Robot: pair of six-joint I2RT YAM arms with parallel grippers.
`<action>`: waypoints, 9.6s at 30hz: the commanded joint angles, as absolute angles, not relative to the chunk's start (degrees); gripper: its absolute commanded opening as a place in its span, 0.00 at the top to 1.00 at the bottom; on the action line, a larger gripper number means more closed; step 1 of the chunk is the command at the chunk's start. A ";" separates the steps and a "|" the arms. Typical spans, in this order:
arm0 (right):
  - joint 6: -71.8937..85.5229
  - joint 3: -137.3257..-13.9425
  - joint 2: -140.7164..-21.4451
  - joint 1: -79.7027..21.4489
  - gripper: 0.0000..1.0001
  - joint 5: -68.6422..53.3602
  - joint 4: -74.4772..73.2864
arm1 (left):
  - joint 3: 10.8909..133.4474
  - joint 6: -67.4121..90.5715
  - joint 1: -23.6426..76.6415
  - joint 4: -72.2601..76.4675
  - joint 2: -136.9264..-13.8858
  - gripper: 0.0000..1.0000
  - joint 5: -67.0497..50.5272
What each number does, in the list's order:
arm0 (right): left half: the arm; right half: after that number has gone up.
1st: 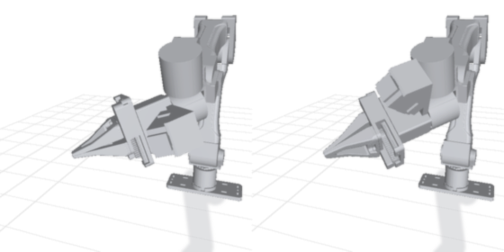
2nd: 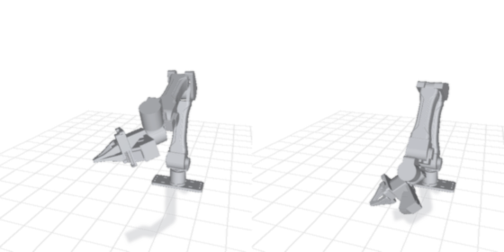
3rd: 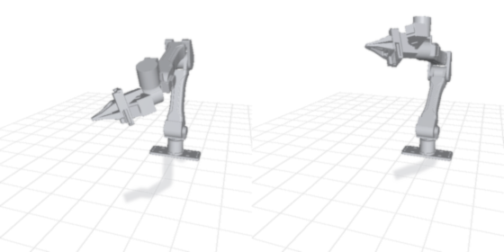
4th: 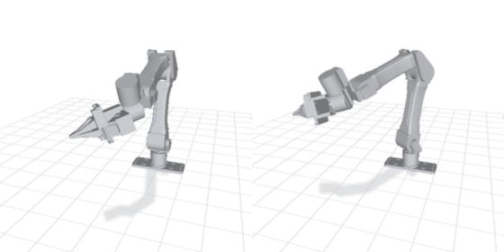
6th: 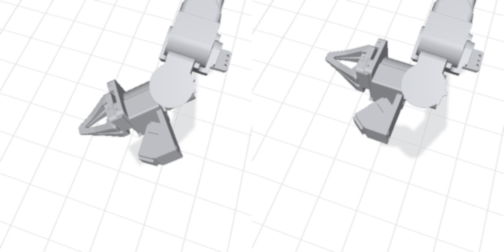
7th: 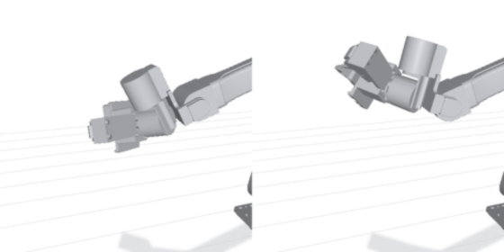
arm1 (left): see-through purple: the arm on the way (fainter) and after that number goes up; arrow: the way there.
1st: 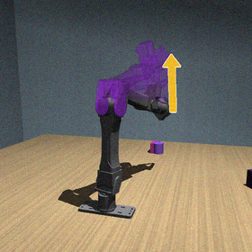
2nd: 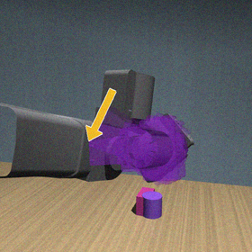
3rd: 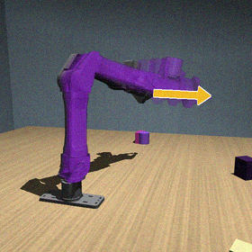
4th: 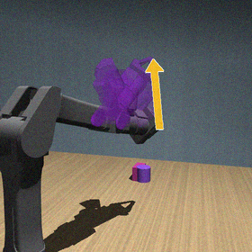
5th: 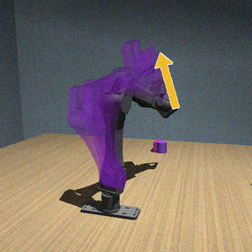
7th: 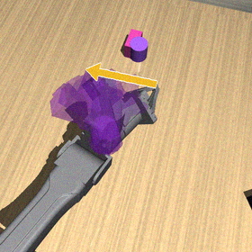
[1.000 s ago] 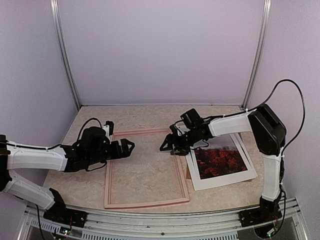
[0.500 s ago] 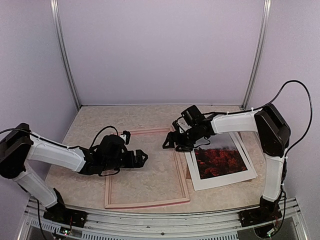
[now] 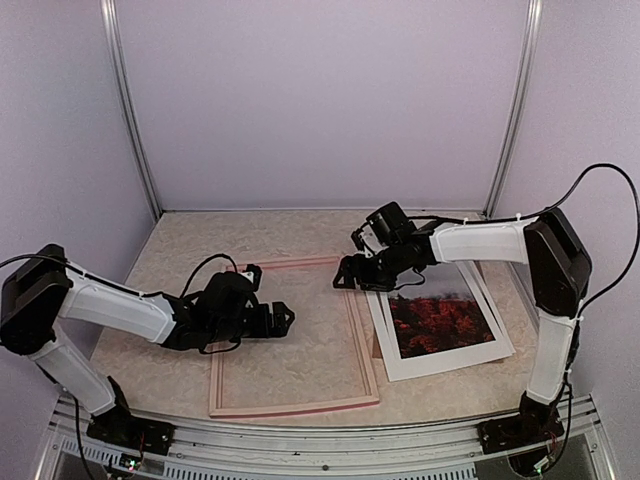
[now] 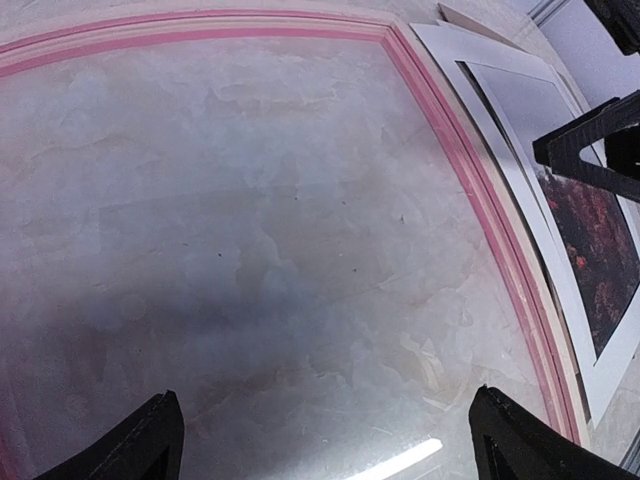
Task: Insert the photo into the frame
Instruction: Place the glass panel at the frame body, then move the frame body to the center of the board, then pick up the mat board from the photo, then pass from the right arm to the left
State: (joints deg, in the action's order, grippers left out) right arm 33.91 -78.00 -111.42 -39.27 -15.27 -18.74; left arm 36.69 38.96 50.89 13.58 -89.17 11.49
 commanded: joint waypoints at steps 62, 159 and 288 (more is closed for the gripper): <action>22.65 -54.71 -88.35 -16.97 0.18 7.02 -21.41 | 57.60 24.41 20.26 -2.20 -107.13 0.80 11.49; 17.01 -59.11 -83.23 -2.97 0.83 -8.05 -24.88 | 79.54 42.93 54.89 7.28 -120.41 0.05 -12.66; 20.34 -44.15 -79.43 -3.48 0.49 -14.85 -17.93 | 77.65 48.86 54.49 18.07 -119.75 0.80 -18.64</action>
